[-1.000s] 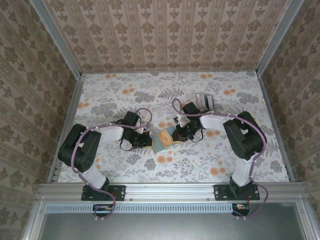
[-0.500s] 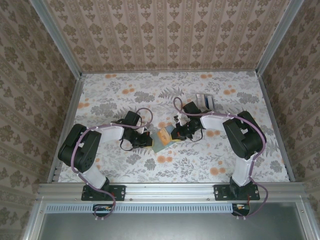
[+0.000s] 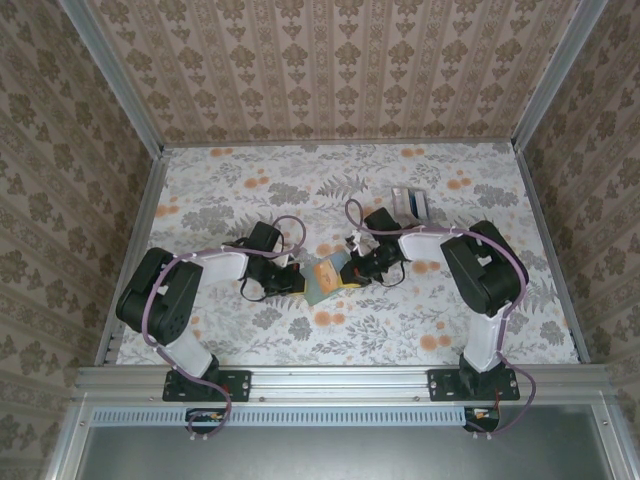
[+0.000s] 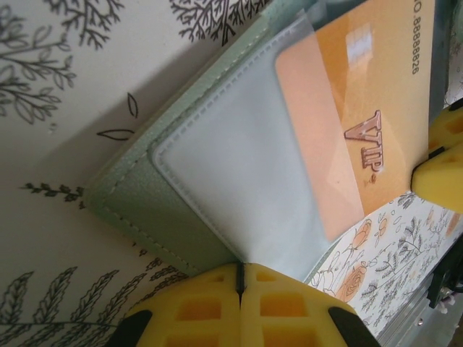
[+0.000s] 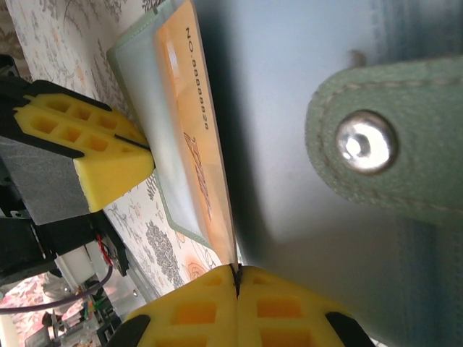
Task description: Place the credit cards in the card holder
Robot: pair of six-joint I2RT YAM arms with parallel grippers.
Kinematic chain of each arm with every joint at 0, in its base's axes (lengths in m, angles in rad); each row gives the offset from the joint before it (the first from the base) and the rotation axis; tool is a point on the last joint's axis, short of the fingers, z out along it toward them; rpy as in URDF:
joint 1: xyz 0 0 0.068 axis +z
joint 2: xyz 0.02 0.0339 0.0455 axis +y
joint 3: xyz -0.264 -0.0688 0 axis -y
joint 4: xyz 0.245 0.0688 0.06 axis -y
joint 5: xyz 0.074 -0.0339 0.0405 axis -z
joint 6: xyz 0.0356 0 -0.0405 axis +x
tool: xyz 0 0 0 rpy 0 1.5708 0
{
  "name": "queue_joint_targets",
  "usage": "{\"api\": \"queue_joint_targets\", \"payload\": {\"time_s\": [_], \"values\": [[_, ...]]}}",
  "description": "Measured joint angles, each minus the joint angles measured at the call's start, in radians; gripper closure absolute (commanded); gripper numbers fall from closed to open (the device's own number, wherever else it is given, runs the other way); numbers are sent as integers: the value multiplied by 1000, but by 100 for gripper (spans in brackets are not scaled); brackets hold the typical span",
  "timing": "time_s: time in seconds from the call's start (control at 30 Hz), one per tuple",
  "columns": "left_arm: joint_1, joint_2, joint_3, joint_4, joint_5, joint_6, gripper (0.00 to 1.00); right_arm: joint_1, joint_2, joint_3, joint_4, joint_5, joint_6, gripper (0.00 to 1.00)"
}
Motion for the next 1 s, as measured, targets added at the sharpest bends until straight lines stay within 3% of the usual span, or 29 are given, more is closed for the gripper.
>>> {"api": "queue_joint_targets", "payload": {"time_s": [0.83,1.0], "values": [[10,-13,-9,2,-11,-3,100,71,101,125,-105,-47,-50,100],[13,-16,-15,10,-10,-13,100,86,117,134,-105,-47,-29,95]]}}
